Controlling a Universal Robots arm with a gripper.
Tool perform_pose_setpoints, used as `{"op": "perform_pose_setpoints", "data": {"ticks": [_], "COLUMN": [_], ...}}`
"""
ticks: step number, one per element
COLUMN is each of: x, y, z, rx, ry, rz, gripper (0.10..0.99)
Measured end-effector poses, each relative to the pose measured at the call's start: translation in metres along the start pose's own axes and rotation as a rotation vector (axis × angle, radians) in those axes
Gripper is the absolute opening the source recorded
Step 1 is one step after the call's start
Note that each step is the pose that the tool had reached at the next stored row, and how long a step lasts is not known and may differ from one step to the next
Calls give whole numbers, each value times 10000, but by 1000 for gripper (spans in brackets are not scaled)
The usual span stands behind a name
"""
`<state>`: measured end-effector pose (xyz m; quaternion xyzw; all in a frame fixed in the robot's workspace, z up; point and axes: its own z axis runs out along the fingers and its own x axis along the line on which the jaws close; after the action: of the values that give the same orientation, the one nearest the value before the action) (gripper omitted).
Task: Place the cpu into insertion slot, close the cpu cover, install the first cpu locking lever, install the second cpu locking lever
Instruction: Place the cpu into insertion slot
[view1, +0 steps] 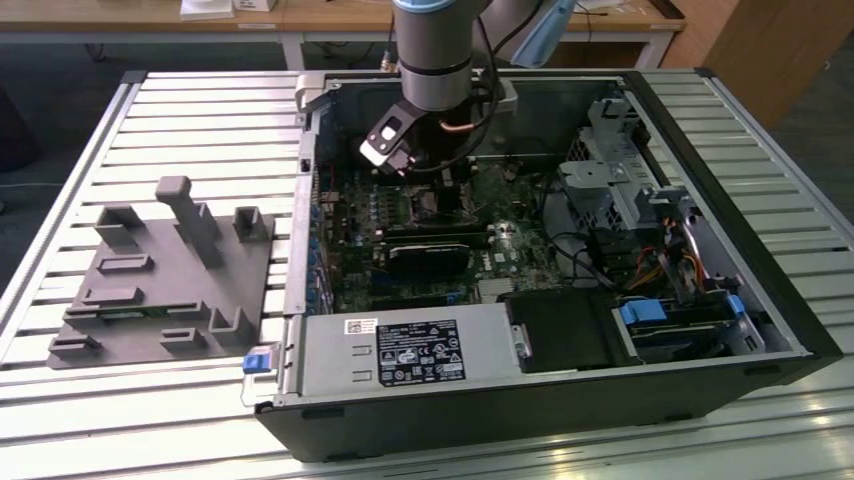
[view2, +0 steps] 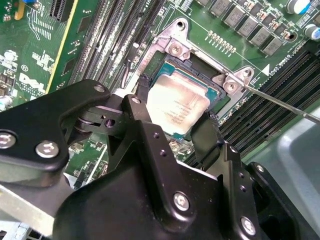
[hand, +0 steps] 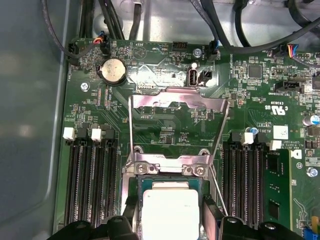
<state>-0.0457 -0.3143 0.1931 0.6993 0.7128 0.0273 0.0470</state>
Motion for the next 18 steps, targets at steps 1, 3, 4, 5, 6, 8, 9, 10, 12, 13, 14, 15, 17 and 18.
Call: {"op": "perform_pose_setpoints", "data": {"ticks": [1, 3, 4, 5, 6, 8, 9, 10, 12, 13, 14, 15, 17, 18], "x": [0, -1, -1, 0, 1, 8, 10, 12, 12, 13, 13, 13, 15, 19], "y": [1, 3, 3, 4, 4, 2, -1, -2, -4, -6, -12, -21, -34, -36], "z": [-8, -27, -31, -30, -30, -28, -26, -22, -12, -6, -2, 1, 7, 9], "rx": [-1, -1, -2, -3, -3, -1, -2, -2, -2, -1, -1, 0, -2, -1], "ry": [1, 3, 10, 14, 16, 16, 17, 16, 16, 15, 14, 13, 16, 17], "rz": [1, 3, 7, 15, 20, 29, 32, 33, 34, 37, 39, 41, 41, 41], "gripper": [612, 612, 612, 612, 612, 612, 612, 612, 612, 612, 612, 612, 612, 612]}}
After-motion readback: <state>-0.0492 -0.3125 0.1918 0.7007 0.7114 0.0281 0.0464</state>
